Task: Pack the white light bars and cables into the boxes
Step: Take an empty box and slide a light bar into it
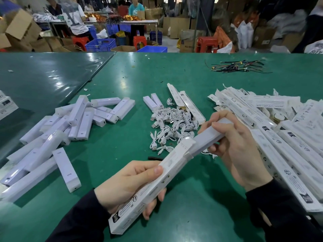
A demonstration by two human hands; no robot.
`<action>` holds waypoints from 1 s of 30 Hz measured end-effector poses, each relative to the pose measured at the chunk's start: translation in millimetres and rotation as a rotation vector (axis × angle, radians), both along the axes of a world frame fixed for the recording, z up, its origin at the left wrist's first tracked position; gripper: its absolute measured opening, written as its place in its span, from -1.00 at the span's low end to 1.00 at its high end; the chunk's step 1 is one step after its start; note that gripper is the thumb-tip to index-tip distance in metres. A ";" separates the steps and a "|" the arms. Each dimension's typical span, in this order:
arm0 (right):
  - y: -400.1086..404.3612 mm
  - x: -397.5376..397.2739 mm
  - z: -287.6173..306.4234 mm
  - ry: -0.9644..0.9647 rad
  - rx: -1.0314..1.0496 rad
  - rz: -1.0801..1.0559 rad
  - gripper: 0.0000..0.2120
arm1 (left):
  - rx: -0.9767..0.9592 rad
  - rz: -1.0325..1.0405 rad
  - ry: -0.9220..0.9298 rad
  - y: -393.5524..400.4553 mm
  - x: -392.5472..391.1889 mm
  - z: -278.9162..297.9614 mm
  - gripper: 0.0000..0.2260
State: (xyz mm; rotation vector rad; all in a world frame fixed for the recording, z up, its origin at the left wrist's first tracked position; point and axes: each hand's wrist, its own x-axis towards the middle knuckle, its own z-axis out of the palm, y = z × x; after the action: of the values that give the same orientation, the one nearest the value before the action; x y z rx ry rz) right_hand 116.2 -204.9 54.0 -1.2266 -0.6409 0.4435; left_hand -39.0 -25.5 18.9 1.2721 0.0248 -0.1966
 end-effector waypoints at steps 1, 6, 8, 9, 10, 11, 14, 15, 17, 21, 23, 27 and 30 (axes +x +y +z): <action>0.5 0.1 -0.1 0.034 0.024 -0.001 -0.88 | -0.014 -0.002 -0.015 0.4 0.1 0.3 -0.62; 3.6 2.9 -0.1 0.415 0.199 -0.023 -0.92 | -0.043 0.001 -0.058 1.2 0.2 2.7 -0.50; 2.1 5.4 0.4 0.638 0.311 -0.042 -0.84 | -0.049 0.018 -0.039 0.7 0.5 2.2 -0.49; 1.8 6.4 0.1 0.704 0.343 -0.020 -0.86 | -0.051 0.027 -0.029 1.3 0.5 1.7 -0.53; 1.4 5.3 0.9 0.736 0.362 0.032 -0.88 | -0.059 0.030 -0.015 1.5 0.4 1.8 -0.56; 1.3 3.5 1.2 0.745 0.381 0.103 -0.90 | -0.074 0.024 0.002 1.0 0.5 2.6 -0.60; 4.6 -4.9 -0.7 0.711 0.372 0.247 -0.89 | -0.081 0.001 0.022 0.0 1.4 4.9 -0.69; 6.7 -7.4 -1.0 0.687 0.341 0.231 -0.87 | -0.071 0.009 0.016 0.1 1.8 4.7 -0.67; 11.1 -11.5 0.3 0.646 0.275 0.165 -0.83 | -0.068 0.014 0.004 0.3 1.8 5.4 -0.54; 15.4 -16.4 -2.7 0.606 0.182 0.167 -0.80 | -0.129 -0.065 0.022 -2.7 1.7 8.2 -0.42; 17.0 -19.9 -4.8 0.546 0.144 0.205 -0.79 | -0.136 -0.091 0.046 -2.9 3.8 8.2 -0.40; 18.4 -23.5 -9.9 0.368 0.078 0.263 -0.82 | -0.203 -0.140 0.067 -2.0 7.1 6.0 -0.40; 18.2 -23.8 -11.7 0.251 0.033 0.270 -0.83 | -0.278 -0.110 0.057 -2.3 4.7 6.0 -0.50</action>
State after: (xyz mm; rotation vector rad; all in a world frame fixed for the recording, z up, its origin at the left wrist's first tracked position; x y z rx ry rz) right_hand 92.4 -186.7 42.2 -1.0356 -0.5965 0.7960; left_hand -34.3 -27.7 24.9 0.9912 -0.0230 -0.3203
